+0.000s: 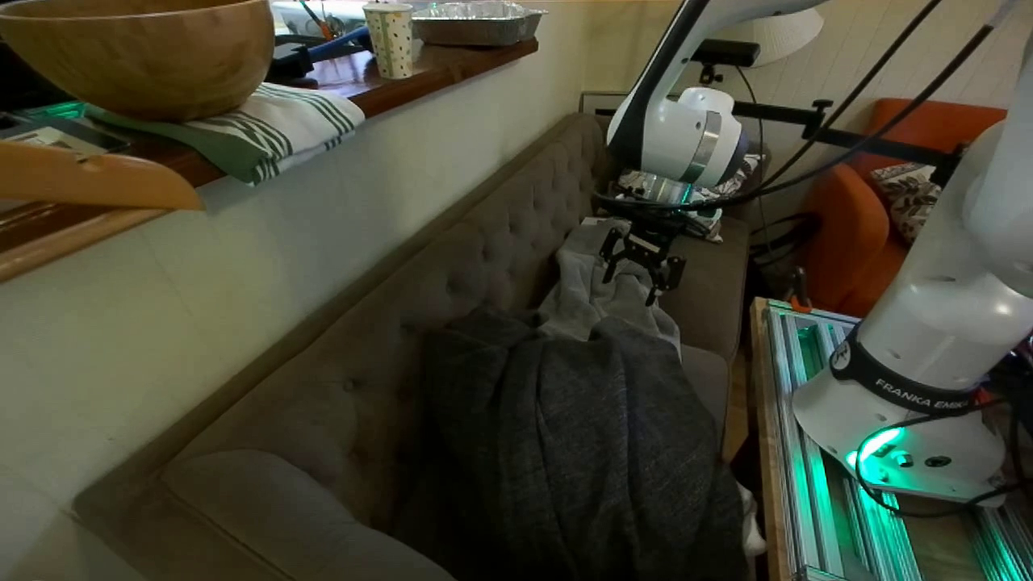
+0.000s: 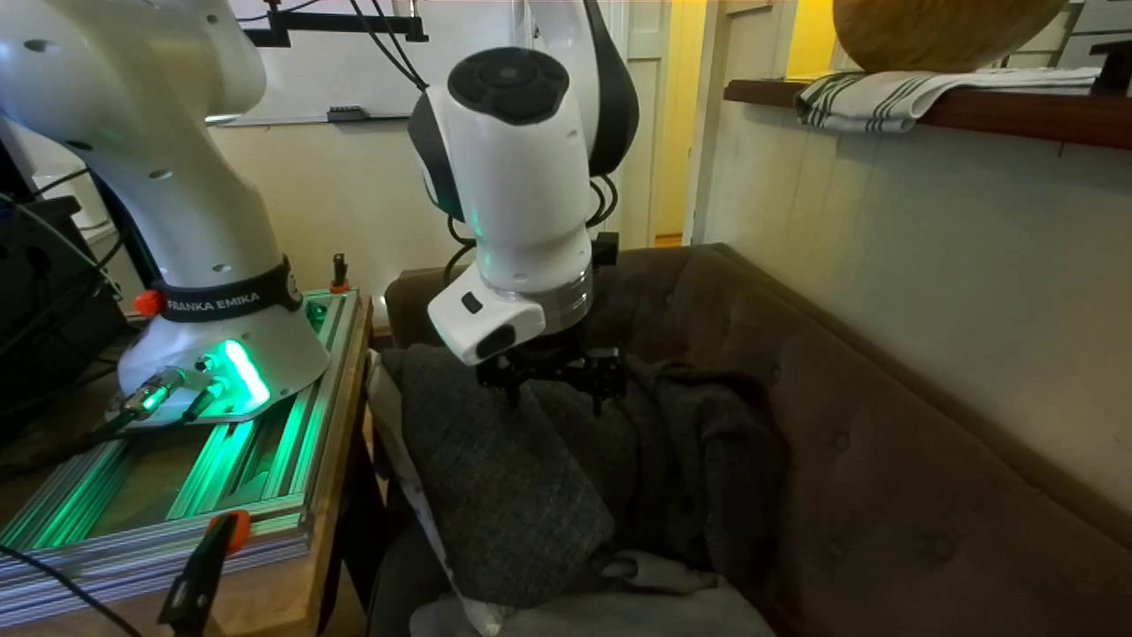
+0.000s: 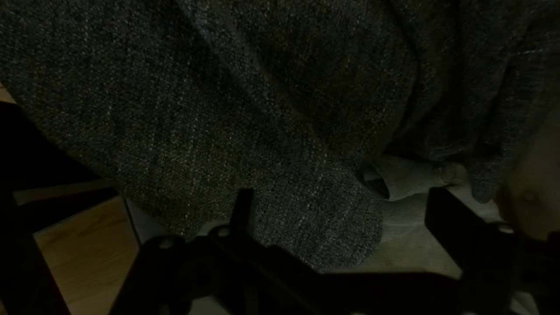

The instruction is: Shift the pillow to the right

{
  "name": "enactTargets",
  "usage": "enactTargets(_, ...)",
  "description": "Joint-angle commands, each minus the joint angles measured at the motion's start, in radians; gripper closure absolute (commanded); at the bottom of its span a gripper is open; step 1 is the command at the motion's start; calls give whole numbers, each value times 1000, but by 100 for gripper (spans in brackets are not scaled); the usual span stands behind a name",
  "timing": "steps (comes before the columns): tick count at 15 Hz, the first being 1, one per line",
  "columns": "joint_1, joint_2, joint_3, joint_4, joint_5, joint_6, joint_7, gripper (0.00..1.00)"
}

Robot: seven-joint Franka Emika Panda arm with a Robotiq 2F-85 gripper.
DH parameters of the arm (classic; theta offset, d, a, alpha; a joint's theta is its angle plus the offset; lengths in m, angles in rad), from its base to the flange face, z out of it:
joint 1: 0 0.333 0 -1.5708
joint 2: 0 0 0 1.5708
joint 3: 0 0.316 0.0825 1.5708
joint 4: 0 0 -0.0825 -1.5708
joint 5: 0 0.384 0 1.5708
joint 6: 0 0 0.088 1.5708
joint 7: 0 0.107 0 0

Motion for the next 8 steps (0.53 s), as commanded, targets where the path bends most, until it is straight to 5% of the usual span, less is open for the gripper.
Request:
enactTargets(1, -4, 130, 28, 60, 69, -13, -37, 0)
enactTargets(8, -9, 307, 69, 142, 129, -3, -76, 0)
